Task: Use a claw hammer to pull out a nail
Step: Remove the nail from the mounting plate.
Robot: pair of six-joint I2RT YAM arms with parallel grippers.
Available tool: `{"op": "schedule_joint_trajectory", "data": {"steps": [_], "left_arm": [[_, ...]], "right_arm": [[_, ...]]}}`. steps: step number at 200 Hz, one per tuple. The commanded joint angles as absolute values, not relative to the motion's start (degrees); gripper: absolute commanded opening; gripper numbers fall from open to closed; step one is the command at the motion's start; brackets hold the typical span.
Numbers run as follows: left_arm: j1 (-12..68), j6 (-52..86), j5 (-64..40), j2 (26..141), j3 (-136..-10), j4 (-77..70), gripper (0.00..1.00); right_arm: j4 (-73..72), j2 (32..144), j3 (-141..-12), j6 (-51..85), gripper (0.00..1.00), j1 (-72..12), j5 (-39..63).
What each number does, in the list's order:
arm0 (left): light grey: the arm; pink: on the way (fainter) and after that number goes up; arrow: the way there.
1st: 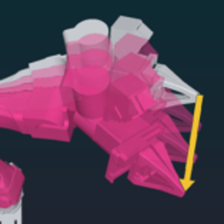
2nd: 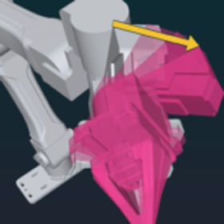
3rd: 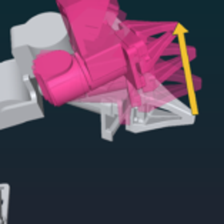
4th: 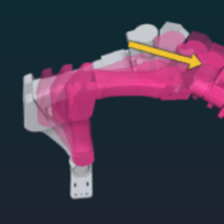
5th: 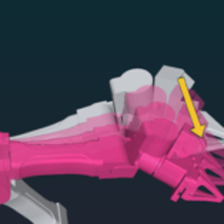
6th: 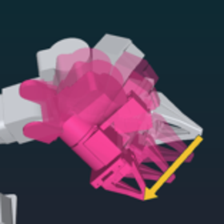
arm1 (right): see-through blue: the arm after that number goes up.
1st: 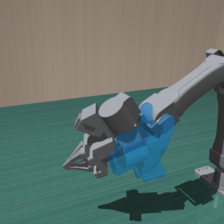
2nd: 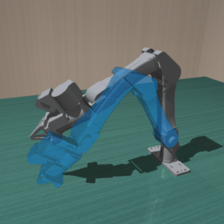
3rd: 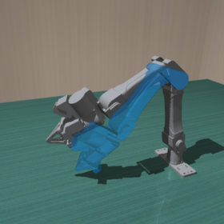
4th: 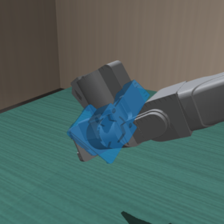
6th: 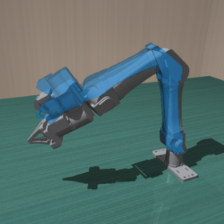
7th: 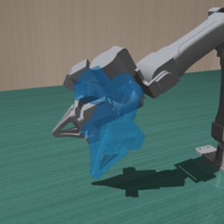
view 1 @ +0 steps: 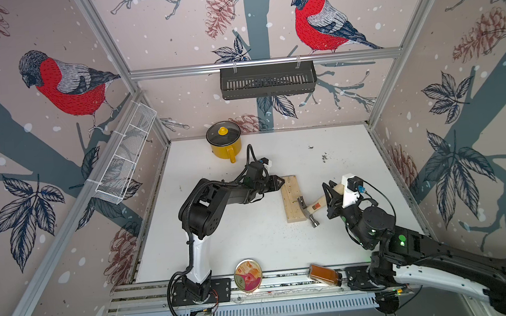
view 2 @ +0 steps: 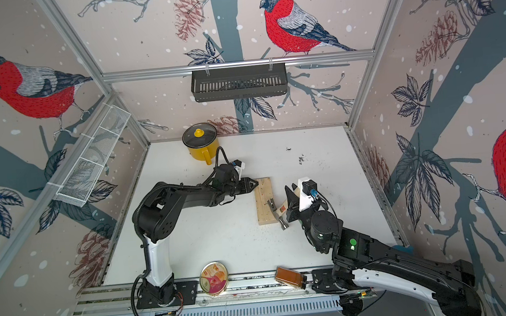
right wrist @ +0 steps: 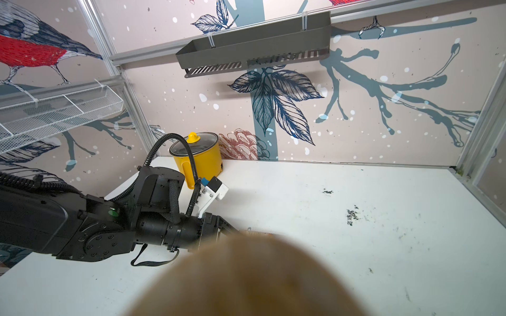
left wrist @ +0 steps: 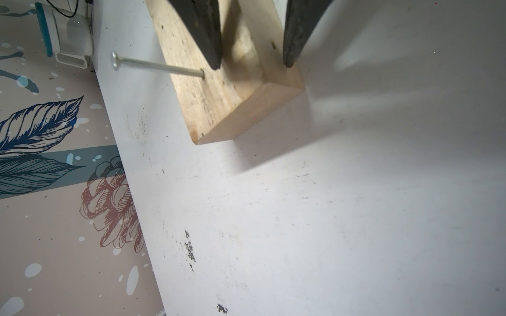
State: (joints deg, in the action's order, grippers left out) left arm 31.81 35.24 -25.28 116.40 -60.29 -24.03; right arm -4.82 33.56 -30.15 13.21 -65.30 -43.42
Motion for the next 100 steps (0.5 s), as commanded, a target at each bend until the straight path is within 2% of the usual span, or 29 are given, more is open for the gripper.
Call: {"op": "schedule_joint_trajectory", "data": {"steps": [1,100], "left_arm": [[31.73,34.86,-21.97,117.42,-59.49,-13.36,0.38],[31.48,33.97,-21.25,115.58,-58.99,-13.01,0.38]], "right_arm": [[-10.88,34.44,-32.37,10.52,0.00,-65.22,-46.06],[-11.25,38.96,-42.99,5.21,0.00,-65.01,-45.00]]}}
